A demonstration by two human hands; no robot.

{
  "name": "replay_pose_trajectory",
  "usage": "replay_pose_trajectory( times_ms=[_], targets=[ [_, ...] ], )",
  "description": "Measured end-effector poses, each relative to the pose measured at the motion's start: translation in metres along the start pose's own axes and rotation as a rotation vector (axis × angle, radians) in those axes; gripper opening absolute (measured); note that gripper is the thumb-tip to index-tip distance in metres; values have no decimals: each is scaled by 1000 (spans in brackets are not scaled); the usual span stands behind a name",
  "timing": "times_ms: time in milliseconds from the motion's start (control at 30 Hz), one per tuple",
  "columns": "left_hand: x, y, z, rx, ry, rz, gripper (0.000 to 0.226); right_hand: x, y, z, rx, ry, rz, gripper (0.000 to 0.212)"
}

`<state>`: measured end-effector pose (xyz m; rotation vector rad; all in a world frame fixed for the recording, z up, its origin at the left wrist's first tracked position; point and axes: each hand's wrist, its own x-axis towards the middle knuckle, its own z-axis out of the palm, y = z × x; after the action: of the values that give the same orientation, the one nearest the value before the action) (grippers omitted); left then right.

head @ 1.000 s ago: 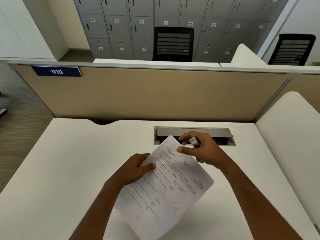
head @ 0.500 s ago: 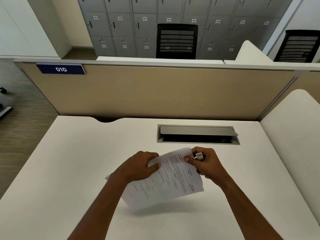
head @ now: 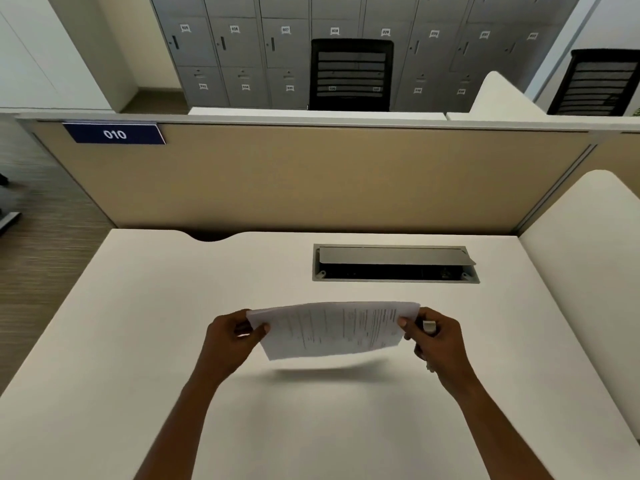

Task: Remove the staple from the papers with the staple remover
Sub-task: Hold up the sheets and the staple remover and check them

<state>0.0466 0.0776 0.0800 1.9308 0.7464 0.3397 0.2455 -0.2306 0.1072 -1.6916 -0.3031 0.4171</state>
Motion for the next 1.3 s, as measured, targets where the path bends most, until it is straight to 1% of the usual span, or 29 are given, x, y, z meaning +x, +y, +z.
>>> replay_pose_trajectory(
  times_ms=[67,167,267,400,633,767,800,933,1033,1100,1133,1167,1200,1233,1300],
  targets=[
    [-5,-2,9,5,105,15,18,-2,13,6,10,50,10,9],
    [-15,-8,22,26,180,15,23,-9,31,17,-12,80,23,8],
    [-20,-20,34,49,186,-1,26,-12,58,26,-116,104,33,12],
    [-21,-36,47,95,171,-24,17,-14,79,38,-242,178,49,13],
    [-17,-35,46,98,195,9,14,-14,70,46,-281,207,-14,7],
    [-20,-42,47,108,159,-15,27,-15,77,48,-299,218,35,8],
    [-19,-44,48,110,163,-11,26,-14,78,48,-298,219,42,9],
    [-4,-33,41,119,210,31,12,-7,65,46,-288,206,4,7],
    [8,-18,29,109,271,95,15,-4,46,43,-243,216,-40,11],
    [16,-1,20,53,339,170,22,0,30,41,-188,220,-56,14],
    [20,8,16,30,379,199,28,1,20,40,-153,216,-55,15],
    [23,18,14,4,425,203,40,1,10,39,-117,214,-50,18],
    [25,24,14,-38,477,169,56,1,1,38,-79,212,-40,20],
    [25,32,15,-106,525,99,73,0,-8,37,-35,211,-23,22],
    [21,46,23,-305,553,-85,102,0,-22,35,56,207,40,25]
  ],
)
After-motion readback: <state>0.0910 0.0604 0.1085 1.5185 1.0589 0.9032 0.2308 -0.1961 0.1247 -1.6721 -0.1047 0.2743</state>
